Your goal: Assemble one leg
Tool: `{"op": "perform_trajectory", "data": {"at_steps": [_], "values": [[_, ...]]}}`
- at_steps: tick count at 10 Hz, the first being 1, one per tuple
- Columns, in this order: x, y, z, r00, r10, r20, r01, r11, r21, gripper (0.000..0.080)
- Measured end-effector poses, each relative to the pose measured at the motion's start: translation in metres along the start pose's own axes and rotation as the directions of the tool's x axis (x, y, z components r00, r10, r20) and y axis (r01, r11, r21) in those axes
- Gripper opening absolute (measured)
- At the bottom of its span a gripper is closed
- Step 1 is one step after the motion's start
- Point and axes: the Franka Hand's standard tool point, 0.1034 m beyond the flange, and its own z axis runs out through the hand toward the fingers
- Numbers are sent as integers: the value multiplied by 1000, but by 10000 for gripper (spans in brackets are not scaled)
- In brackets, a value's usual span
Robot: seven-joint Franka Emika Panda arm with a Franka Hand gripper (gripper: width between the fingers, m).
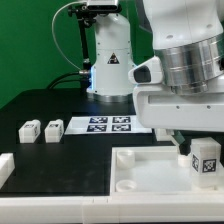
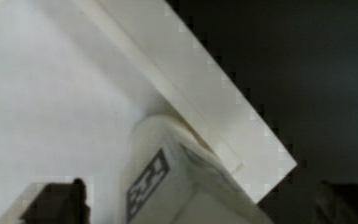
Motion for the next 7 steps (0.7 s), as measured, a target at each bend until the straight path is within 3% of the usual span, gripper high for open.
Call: {"op": "perform_trajectory", "data": {"at_steps": [2, 3, 4, 5, 6, 7], "values": [[2, 2, 0, 974, -225, -3, 225, 974, -6, 648], [7, 6, 1, 850, -527, -13, 526, 849, -46, 649], [9, 5, -1, 727, -687, -6, 684, 724, -83, 649], [7, 2, -1, 720, -694, -9, 691, 718, -83, 649], [8, 3, 0, 722, -692, -9, 689, 720, -84, 542], [8, 3, 0, 722, -691, -9, 688, 720, -84, 542]]}}
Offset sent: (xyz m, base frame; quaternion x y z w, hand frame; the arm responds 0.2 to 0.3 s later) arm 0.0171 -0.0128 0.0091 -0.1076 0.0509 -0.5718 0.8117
